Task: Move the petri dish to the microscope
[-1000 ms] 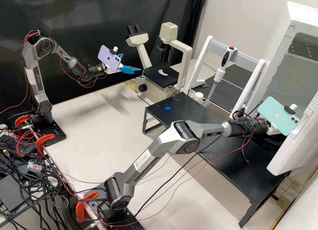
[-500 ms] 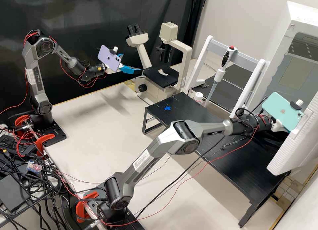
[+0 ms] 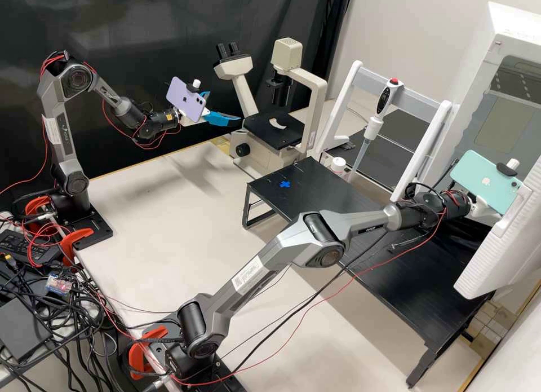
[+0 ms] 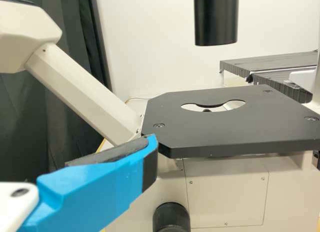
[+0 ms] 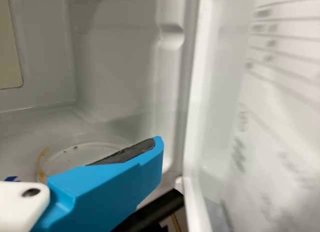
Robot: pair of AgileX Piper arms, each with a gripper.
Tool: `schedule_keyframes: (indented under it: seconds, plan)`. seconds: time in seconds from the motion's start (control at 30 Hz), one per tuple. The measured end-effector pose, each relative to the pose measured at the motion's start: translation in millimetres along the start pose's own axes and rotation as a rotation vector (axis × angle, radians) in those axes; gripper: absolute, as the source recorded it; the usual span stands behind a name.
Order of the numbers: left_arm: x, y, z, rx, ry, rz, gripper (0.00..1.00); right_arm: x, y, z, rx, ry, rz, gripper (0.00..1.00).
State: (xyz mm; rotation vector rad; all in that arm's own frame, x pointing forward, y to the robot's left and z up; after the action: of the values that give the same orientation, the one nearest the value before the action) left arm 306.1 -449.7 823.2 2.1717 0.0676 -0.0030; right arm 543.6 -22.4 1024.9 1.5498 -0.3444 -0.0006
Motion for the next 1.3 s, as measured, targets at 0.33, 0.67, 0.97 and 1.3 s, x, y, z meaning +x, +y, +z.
schedule_keyframes:
  seconds: [0.33, 0.67, 0.97, 1.3]
  plan:
    - [0.0, 0.0, 0.0, 0.000, 0.000, 0.000, 1.00, 12.5, -23.6, -2.7, 0.000, 0.028, -0.014, 1.00]
    - [0.0, 0.0, 0.0, 0.000, 0.000, 0.000, 1.00, 13.9, -27.6, -0.5, 0.000, 0.025, -0.021, 1.00]
    - [0.0, 0.0, 0.0, 0.000, 0.000, 0.000, 1.00, 14.0, -19.5, 7.8, -0.028, 0.006, -0.002, 1.00]
    - [0.0, 0.0, 0.0, 0.000, 0.000, 0.000, 1.00, 13.9, -13.4, 14.2, -0.075, -0.030, 0.028, 1.00]
